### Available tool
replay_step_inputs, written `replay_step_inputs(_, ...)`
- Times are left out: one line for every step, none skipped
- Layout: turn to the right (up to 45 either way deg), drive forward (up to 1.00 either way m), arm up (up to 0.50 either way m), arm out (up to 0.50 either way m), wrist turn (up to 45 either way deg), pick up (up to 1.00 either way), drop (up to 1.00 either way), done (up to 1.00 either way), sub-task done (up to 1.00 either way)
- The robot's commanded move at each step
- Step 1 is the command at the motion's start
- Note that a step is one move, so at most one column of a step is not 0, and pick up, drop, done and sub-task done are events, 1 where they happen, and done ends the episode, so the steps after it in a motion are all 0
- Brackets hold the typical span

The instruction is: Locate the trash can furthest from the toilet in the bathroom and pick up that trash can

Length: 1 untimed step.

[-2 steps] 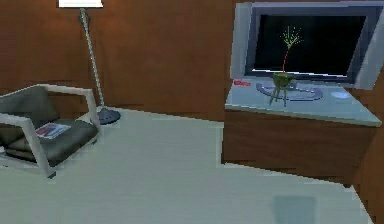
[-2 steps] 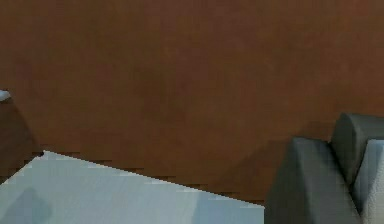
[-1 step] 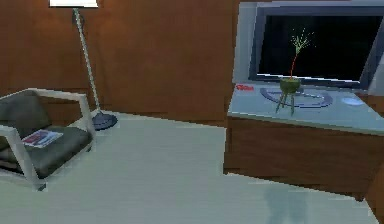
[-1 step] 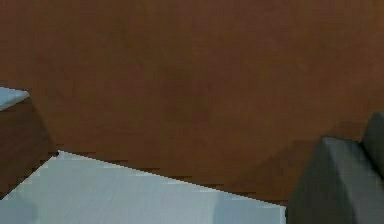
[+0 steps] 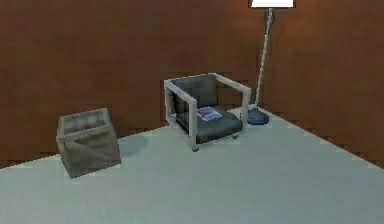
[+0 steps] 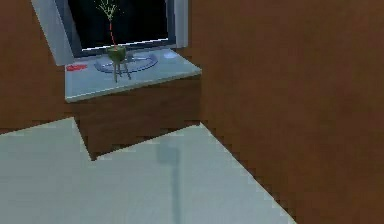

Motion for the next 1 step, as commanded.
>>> replay_step_inputs(-42.0, 0.0, 0.0, 0.0, 0.0, 0.0, 0.0, 0.0, 0.0)
